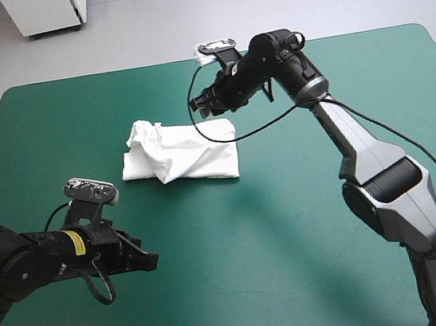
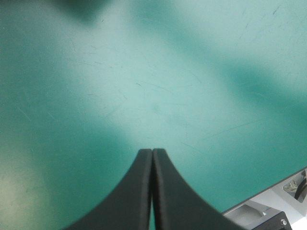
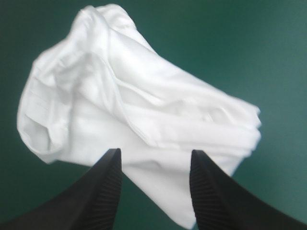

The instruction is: Fold the cloth

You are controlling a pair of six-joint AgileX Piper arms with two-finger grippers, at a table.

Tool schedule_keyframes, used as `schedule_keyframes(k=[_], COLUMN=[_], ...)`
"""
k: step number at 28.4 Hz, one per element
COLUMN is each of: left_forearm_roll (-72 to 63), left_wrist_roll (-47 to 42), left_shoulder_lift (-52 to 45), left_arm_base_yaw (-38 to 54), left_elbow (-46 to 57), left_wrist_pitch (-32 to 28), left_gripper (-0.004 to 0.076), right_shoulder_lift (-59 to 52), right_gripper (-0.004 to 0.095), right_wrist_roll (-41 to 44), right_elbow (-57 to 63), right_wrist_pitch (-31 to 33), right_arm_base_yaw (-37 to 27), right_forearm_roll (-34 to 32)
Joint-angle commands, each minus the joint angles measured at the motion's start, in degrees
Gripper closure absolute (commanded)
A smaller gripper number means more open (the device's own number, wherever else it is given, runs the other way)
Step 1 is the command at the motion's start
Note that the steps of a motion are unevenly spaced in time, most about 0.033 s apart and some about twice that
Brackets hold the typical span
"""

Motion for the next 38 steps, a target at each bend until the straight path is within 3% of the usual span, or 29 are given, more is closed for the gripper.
schedule_keyframes(k=[1, 6, 12, 21, 27, 32, 35, 36, 37, 38], left_forearm_roll=[-0.39, -0.39, -0.39, 0.21, -0.04, -0.04, -0.04, -0.04, -0.04, -0.04], left_wrist_roll=[-0.63, -0.63, -0.63, -0.63, -0.63, -0.63, -0.63, -0.63, -0.63, -0.63], left_shoulder_lift=[-0.69, -0.69, -0.69, -0.69, -0.69, -0.69, -0.69, -0.69, -0.69, -0.69], left_arm_base_yaw=[-0.13, -0.13, -0.13, -0.13, -0.13, -0.13, -0.13, -0.13, -0.13, -0.13], left_elbow=[-1.41, -1.41, -1.41, -1.41, -1.41, -1.41, -1.41, -1.41, -1.41, -1.41], left_wrist_pitch=[-3.10, -5.09, -5.61, -5.61, -5.61, -5.61, -5.61, -5.61, -5.61, -5.61], left_gripper=[0.0733, 0.0733, 0.0733, 0.0733, 0.0733, 0.0733, 0.0733, 0.0733, 0.0733, 0.0733], right_shoulder_lift=[-8.18, -8.83, -5.47, 0.20, 2.06, 3.03, 3.36, 3.36, 3.36, 3.36], right_gripper=[0.0482, 0.0477, 0.0375, 0.0374, 0.0391, 0.0529, 0.0709, 0.0851, 0.0930, 0.0920], right_wrist_roll=[-1.45, -3.81, -4.70, -4.86, -7.58, -7.45, -7.16, -7.01, -7.01, -6.80], right_elbow=[9.06, 16.28, 16.28, 16.28, 16.28, 16.28, 16.28, 16.28, 16.28, 16.28], right_wrist_pitch=[-0.24, -1.11, -2.36, -4.85, -6.67, -7.24, -6.39, -5.83, -5.42, -4.21], right_arm_base_yaw=[-2.07, -3.35, -3.35, -3.35, -3.23, -2.88, -2.88, -2.88, -2.88, -3.00], right_forearm_roll=[0.56, 2.89, 3.92, 4.93, 9.69, 10.44, 10.31, 9.38, 9.22, 8.67])
